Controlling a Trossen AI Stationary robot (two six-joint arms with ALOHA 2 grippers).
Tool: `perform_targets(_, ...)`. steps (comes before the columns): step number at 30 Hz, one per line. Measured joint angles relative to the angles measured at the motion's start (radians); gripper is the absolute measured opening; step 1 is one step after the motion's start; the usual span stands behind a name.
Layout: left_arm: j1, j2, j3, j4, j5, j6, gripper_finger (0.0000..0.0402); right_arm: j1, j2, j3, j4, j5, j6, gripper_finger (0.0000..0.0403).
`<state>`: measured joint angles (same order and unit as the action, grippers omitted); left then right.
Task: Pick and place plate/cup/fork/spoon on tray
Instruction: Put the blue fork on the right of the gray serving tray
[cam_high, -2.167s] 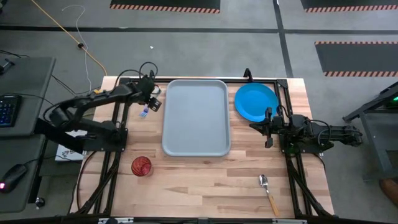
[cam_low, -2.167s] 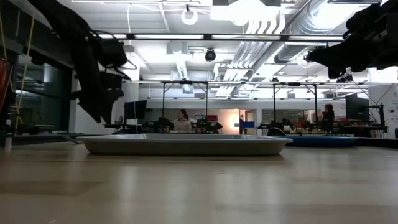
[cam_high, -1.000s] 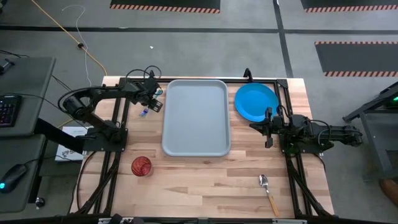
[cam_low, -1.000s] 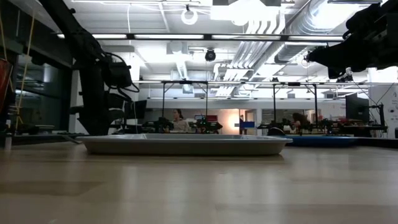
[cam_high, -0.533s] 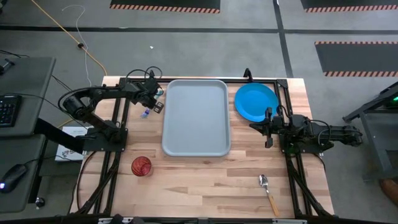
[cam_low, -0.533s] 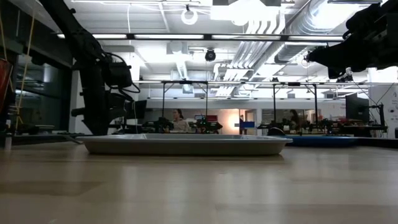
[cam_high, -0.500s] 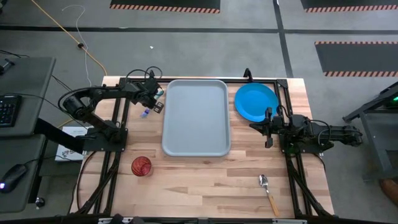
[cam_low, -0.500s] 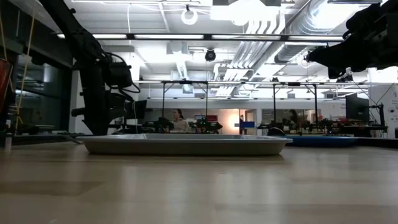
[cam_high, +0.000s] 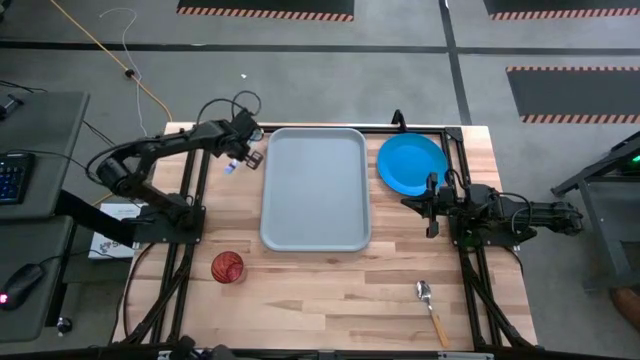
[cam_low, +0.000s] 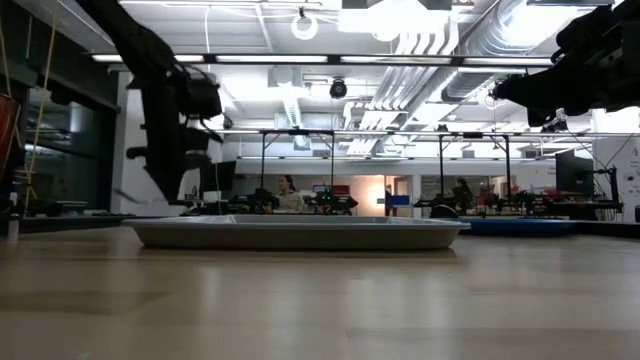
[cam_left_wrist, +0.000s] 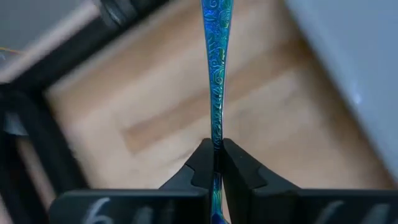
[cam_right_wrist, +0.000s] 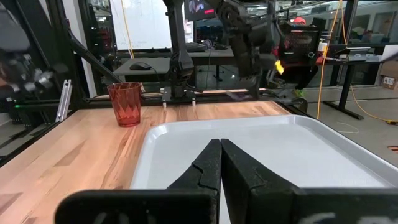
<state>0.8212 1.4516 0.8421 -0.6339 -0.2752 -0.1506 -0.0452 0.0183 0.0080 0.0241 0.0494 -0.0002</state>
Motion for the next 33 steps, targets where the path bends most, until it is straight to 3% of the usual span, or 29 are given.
perform_targets(8, -0.108, -0.016, 0.208, -0.064, 0.045, 0.194, 0.0004, 0.0, 0.0, 0.0, 0.0, 0.0, 0.0, 0.0)
perform_targets(21, -0.312, 0.409, 0.664, -0.109, 0.066, 0.714, 0.0007, 0.0, 0.0, 0.0, 0.0, 0.0, 0.0, 0.0)
perform_targets(26, -0.325, 0.549, 0.724, -0.013, 0.091, 0.835, 0.0008, 0.0, 0.0, 0.0, 0.0, 0.0, 0.0, 0.0)
perform_targets(33, -0.312, 0.631, 0.726, 0.103, 0.126, 0.905, 0.0009, 0.0, 0.0, 0.0, 0.0, 0.0, 0.0, 0.0)
